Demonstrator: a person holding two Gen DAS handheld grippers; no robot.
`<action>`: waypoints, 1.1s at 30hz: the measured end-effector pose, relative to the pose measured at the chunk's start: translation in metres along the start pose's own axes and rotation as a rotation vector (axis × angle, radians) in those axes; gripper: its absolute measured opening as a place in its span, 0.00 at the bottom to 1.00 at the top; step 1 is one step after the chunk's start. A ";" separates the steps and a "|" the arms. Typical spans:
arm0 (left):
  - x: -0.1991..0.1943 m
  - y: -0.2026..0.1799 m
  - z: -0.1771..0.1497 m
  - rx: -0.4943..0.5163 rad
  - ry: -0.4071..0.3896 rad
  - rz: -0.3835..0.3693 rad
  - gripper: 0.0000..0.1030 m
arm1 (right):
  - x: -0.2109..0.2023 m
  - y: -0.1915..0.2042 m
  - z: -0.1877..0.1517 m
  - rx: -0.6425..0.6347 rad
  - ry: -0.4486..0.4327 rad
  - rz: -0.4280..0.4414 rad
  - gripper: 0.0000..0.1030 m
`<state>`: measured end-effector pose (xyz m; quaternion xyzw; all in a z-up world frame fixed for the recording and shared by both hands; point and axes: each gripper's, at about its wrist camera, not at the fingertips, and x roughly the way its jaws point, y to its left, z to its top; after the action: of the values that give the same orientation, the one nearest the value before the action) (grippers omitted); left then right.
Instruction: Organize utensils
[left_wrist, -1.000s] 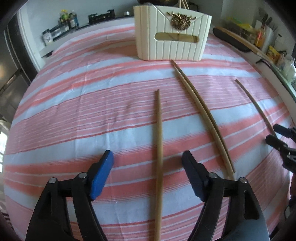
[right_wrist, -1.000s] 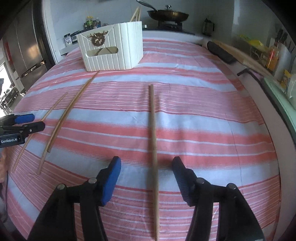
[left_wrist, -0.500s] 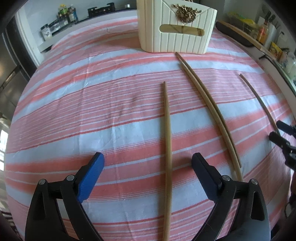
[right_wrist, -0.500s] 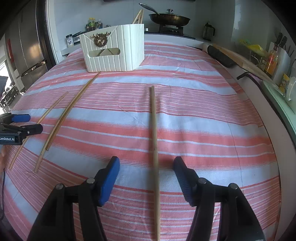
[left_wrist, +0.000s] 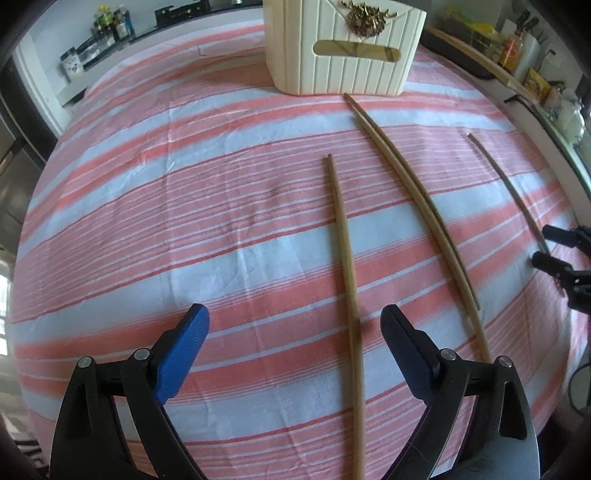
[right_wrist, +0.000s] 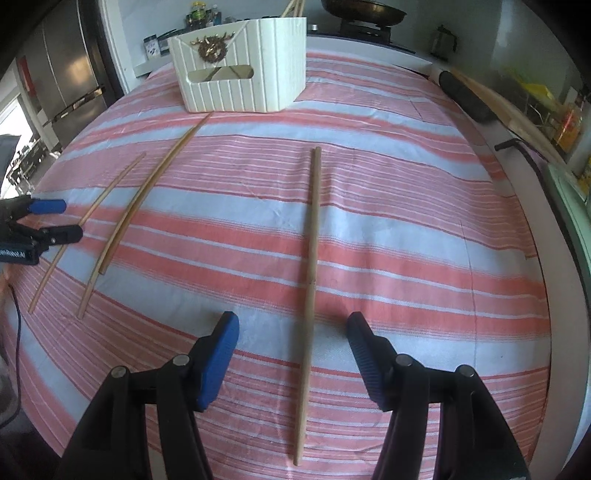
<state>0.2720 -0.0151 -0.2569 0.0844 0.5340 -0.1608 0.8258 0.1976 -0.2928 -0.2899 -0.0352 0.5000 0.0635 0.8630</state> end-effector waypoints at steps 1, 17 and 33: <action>-0.003 0.002 0.001 -0.004 -0.005 -0.011 0.92 | 0.001 0.000 0.001 0.000 0.005 0.002 0.60; -0.005 0.020 0.026 -0.068 -0.002 -0.125 0.91 | 0.013 -0.022 0.029 0.028 0.127 0.132 0.60; 0.031 -0.012 0.076 0.047 0.002 -0.042 0.07 | 0.075 -0.007 0.135 -0.044 0.106 0.033 0.07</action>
<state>0.3448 -0.0553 -0.2533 0.0930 0.5325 -0.1904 0.8195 0.3511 -0.2779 -0.2874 -0.0493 0.5441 0.0870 0.8330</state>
